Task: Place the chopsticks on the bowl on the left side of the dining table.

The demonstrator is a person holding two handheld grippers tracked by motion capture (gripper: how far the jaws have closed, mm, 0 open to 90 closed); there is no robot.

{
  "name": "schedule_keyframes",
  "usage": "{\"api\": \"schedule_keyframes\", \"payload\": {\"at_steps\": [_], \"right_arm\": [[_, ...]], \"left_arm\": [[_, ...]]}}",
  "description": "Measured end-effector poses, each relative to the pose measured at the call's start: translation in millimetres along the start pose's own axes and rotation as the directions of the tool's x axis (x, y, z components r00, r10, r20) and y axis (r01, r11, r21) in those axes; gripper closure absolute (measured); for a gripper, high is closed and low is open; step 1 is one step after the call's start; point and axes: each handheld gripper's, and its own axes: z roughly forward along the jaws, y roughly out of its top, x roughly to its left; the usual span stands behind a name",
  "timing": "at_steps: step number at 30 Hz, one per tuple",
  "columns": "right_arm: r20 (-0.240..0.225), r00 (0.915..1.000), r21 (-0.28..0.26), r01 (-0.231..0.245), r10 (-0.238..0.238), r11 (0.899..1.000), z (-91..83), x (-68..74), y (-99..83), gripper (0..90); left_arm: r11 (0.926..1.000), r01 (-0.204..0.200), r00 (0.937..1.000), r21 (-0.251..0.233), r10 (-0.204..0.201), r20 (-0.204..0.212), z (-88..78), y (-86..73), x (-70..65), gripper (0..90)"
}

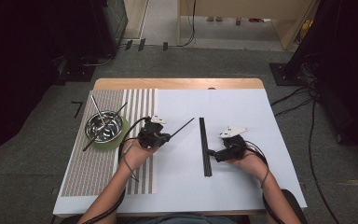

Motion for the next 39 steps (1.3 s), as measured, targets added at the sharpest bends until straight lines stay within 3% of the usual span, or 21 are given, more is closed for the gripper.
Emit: {"api": "schedule_keyframes", "payload": {"at_steps": [14, 39], "right_arm": [[0.000, 1.0000, -0.001, 0.002, -0.002, 1.000, 0.1, -0.1, 0.0, 10.9], [0.000, 1.0000, -0.001, 0.002, -0.002, 1.000, 0.1, 0.0, 0.0, 10.9]], "left_arm": [[0.9999, -0.010, 0.9999, 0.007, 0.010, -0.008, -10.9, -1.7, 6.5, 87.7], [0.9996, 0.025, 0.9984, 0.011, -0.024, -0.050, -27.3, -10.2, 31.2, 87.7]]}}
